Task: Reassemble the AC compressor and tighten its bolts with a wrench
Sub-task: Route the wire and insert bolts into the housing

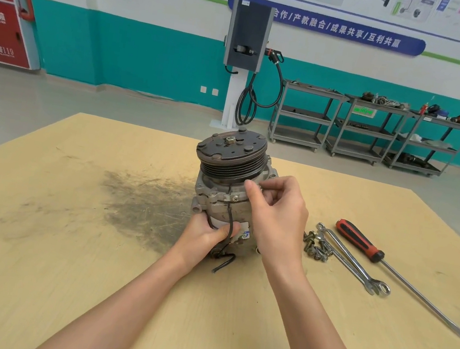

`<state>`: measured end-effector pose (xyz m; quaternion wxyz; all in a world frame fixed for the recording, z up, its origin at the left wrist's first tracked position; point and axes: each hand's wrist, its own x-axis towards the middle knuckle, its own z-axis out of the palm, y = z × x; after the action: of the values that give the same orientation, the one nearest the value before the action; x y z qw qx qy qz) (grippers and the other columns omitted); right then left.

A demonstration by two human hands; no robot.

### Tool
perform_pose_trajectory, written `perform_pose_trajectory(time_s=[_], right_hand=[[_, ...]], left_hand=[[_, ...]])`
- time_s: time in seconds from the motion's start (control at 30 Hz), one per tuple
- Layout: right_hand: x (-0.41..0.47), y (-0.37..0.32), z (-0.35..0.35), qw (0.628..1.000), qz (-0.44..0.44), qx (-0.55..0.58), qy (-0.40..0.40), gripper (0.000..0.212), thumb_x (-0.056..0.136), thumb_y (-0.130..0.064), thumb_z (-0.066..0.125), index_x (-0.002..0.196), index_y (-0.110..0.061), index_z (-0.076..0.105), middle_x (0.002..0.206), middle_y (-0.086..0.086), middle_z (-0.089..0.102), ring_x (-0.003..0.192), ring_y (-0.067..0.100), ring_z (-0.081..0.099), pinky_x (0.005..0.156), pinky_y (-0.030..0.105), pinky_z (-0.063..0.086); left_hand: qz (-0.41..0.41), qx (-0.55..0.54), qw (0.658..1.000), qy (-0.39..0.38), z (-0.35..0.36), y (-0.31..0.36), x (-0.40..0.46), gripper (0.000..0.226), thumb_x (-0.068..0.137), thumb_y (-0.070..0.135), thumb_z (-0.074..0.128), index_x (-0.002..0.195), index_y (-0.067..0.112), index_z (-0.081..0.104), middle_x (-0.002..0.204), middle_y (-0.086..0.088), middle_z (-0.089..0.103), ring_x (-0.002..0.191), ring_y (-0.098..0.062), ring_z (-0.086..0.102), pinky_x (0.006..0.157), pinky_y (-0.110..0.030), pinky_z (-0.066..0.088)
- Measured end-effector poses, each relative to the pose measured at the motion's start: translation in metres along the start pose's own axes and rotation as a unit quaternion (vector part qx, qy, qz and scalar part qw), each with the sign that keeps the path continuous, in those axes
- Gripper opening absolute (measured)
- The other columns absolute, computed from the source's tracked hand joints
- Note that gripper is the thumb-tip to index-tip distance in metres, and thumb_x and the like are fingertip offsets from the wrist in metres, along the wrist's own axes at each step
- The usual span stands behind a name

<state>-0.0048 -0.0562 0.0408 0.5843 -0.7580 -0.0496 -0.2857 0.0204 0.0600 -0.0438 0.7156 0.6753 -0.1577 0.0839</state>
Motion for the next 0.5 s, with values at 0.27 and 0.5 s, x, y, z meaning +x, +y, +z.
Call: perform_pose_trajectory(time_s=[0.27, 0.5], right_hand=[[0.0041, 0.0012, -0.0061, 0.999, 0.01, 0.013, -0.028, 0.017, 0.084, -0.014, 0.074, 0.078, -0.019, 0.059, 0.058, -0.011, 0.05, 0.053, 0.001, 0.044, 0.06, 0.023, 0.042], [0.0016, 0.0005, -0.0087, 0.998, -0.008, 0.011, -0.054, 0.009, 0.087, -0.02, 0.07, 0.085, -0.026, 0.064, 0.06, -0.008, 0.051, 0.057, 0.002, 0.046, 0.062, 0.03, 0.045]], left_hand=[[0.006, -0.01, 1.0, 0.0, 0.0005, -0.001, 0.001, 0.035, 0.079, 0.017, 0.063, 0.113, 0.012, 0.065, 0.106, 0.015, 0.072, 0.104, 0.002, 0.065, 0.089, -0.013, 0.045], [-0.001, -0.001, 1.0, -0.006, -0.0008, -0.0009, 0.001, 0.029, 0.079, 0.019, 0.063, 0.108, 0.02, 0.066, 0.101, 0.021, 0.073, 0.103, 0.004, 0.065, 0.087, -0.011, 0.045]])
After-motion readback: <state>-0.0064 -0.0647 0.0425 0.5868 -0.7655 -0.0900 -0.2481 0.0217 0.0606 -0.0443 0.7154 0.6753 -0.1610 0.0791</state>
